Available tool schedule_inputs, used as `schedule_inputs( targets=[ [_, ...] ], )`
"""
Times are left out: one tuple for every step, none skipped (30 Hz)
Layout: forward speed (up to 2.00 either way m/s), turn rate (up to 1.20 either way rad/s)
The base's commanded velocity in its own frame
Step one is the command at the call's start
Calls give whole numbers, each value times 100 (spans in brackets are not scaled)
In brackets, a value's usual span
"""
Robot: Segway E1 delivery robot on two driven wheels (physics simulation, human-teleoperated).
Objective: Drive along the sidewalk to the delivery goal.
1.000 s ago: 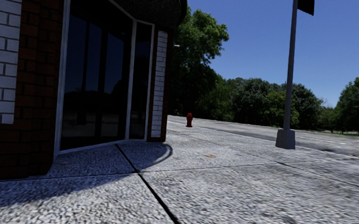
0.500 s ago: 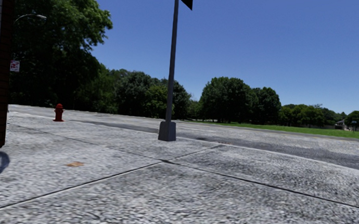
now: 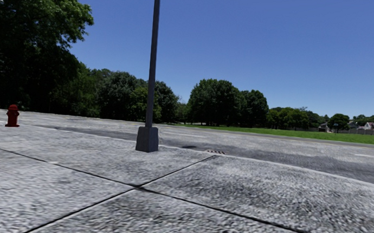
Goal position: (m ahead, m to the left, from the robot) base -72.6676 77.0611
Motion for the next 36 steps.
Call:
schedule_inputs(
  targets=[
    [182, 97],
    [182, 99],
    [182, 99],
    [182, 99],
    [182, 99],
    [182, 99],
    [182, 93],
    [182, 93],
    [182, 68],
    [182, 46],
    [182, 30],
    [182, 15],
    [182, 15],
    [182, 10],
    [182, 8],
    [182, 8],
    [182, 8],
    [182, 8],
    [182, 8],
    [182, 8],
    [182, 8],
    [182, 8],
    [182, 17],
    [182, 30],
    [182, 43],
    [182, 59],
    [182, 66],
    [182, 68],
    [182, 68],
    [182, 68],
    [182, 68],
    [182, 68],
    [182, 68],
    [182, 68],
    [182, 44],
    [182, 32]
  ],
)
